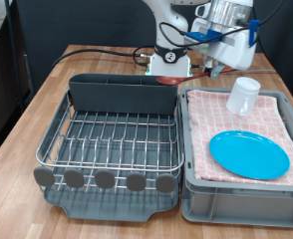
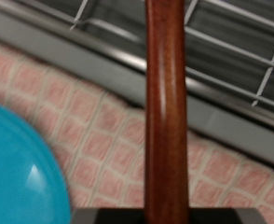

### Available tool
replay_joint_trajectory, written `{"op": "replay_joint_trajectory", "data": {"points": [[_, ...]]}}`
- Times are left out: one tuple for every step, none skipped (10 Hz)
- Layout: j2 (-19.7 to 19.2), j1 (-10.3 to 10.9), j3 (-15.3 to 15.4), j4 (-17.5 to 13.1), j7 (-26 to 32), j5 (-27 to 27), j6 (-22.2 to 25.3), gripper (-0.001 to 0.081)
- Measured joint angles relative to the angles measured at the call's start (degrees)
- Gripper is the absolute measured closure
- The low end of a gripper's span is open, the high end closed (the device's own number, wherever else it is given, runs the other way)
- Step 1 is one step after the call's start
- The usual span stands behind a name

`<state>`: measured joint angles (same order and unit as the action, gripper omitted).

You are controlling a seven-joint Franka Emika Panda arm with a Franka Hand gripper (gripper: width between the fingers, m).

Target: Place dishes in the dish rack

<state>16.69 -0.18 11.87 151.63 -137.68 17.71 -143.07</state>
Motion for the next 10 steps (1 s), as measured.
{"op": "replay_joint_trajectory", "data": {"points": [[1.5, -0.4, -1.1, 1.0, -0.7, -0.3, 1.6, 0.0713], [3.1, -0.9, -2.2, 2.0, -1.7, -0.4, 2.9, 0.0713], [4.7, -1.6, -3.1, 3.0, -2.9, -0.4, 4.1, 0.0713], [6.3, -2.3, -4.0, 4.2, -4.1, -0.4, 4.7, 0.0713], [8.4, -2.5, -4.5, 5.6, -5.6, -0.5, 4.7, 0.0713], [8.1, -2.3, -4.5, 5.6, -5.1, -0.5, 4.7, 0.0713], [8.0, -2.3, -4.7, 5.7, -5.2, -0.5, 4.7, 0.0713], [8.2, -2.4, -5.3, 6.2, -5.4, -0.5, 4.8, 0.0713], [8.5, -2.5, -6.0, 7.2, -5.7, -0.6, 4.8, 0.0713], [9.2, -2.5, -6.7, 8.2, -5.9, -0.6, 4.8, 0.0713]]}}
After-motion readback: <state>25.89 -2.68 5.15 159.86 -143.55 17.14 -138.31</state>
